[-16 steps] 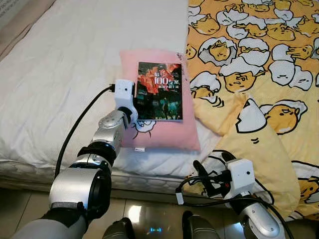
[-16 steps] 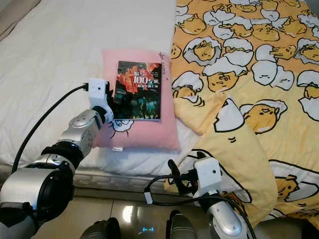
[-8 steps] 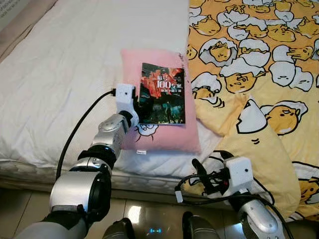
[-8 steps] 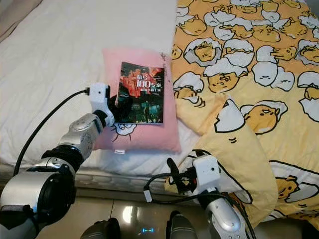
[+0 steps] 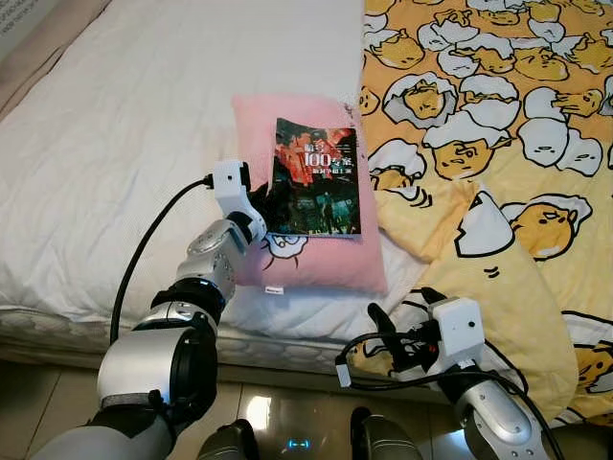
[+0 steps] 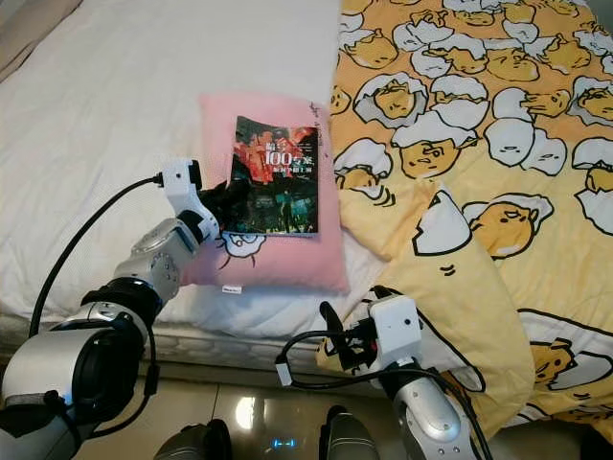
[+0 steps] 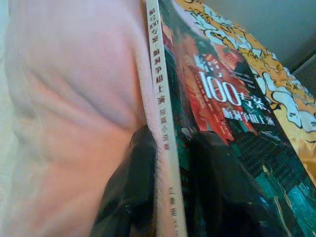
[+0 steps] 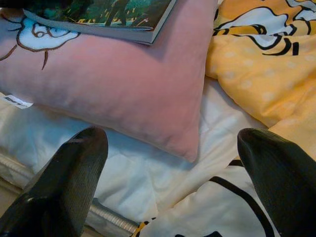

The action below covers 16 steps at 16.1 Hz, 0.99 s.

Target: Clean up the room

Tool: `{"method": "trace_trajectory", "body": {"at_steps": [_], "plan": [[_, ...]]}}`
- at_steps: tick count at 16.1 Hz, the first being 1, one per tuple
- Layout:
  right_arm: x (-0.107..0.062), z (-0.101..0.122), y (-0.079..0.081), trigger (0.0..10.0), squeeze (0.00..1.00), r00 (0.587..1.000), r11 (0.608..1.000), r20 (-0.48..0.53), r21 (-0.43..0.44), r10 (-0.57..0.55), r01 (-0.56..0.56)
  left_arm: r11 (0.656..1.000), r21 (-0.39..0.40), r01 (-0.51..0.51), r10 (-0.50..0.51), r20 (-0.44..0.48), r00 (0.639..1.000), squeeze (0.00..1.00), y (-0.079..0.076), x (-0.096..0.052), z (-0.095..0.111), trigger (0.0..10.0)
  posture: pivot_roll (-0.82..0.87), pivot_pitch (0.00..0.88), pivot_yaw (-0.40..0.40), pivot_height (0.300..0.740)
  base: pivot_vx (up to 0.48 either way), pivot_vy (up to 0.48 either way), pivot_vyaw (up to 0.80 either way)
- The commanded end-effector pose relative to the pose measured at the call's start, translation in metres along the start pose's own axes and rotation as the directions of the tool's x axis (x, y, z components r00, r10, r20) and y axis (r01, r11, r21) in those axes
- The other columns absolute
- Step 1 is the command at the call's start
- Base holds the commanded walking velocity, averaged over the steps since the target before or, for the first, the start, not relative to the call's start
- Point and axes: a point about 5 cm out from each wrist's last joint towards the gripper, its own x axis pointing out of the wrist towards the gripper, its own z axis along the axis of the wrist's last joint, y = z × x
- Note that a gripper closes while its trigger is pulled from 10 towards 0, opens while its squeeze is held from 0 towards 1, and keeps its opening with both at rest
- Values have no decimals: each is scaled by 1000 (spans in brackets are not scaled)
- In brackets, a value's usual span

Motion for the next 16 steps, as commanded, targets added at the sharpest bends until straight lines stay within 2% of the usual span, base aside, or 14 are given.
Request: {"method": "trace_trajectory", "body": {"at_steps": [1, 5, 6, 7, 8, 10, 11, 12, 13, 14, 16], "plan": [[-4, -5, -4, 10000, 0, 999, 1000, -28, 17, -20, 21, 999, 39, 12, -10, -56, 998, 0, 0, -2, -9, 0, -289, 184, 19, 740, 0, 0, 0], [-2, -8, -2, 10000, 0, 999, 1000, -34, 22, -20, 21, 996, 83, -17, 15, 26, 1000, 0, 8, -2, 14, 0, -286, 180, 23, 740, 0, 0, 0], [-1, -8, -4, 10000, 0, 999, 999, -35, 25, -25, 26, 995, 95, -15, 9, 68, 998, 0, 12, -3, 25, 0, -281, 169, 26, 740, 0, 0, 0], [2, -7, -6, 10000, 0, 999, 999, -27, 28, -35, 36, 992, 123, -27, 8, 151, 989, 0, 19, -8, 44, 0, -277, 150, 30, 740, 0, 0, 0], [4, -6, -7, 10000, 0, 999, 999, -22, 27, -37, 38, 990, 138, -32, 8, 170, 985, 0, 21, -9, 49, 0, -276, 145, 31, 740, 0, 0, 0], [18, 6, -13, 10000, 0, 996, 997, 39, 10, -75, 75, 963, 267, -43, -19, 223, 975, 0, 30, -20, 70, 0, -262, 96, 48, 740, 0, 0, 0], [27, 21, -17, 10000, 0, 988, 993, 98, -8, -118, 119, 918, 395, -27, -72, 232, 970, 0, 27, -26, 73, 0, -245, 65, 72, 740, 0, 0, 0], [36, 46, -19, 10000, 0, 968, 987, 198, -14, -153, 159, 892, 453, 12, -130, 230, 964, 0, 15, -32, 68, 4667, -236, 37, 89, 740, 0, 0, 0], [42, 60, -19, 10000, 0, 953, 986, 255, -2, -162, 168, 887, 458, 51, -164, 211, 964, 0, 7, -35, 61, 10000, -231, 20, 99, 740, 0, 0, 0], [45, 64, -19, 10000, 0, 948, 985, 272, 5, -165, 170, 887, 457, 65, -180, 214, 960, 0, 3, -37, 58, 10000, -229, 15, 101, 740, 0, 0, 0], [54, 63, -18, 10000, 0, 946, 985, 278, 20, -168, 169, 910, 407, 78, -172, 200, 965, 0, -8, -43, 36, 10000, -207, 0, 107, 740, 0, 0, 0]]}}
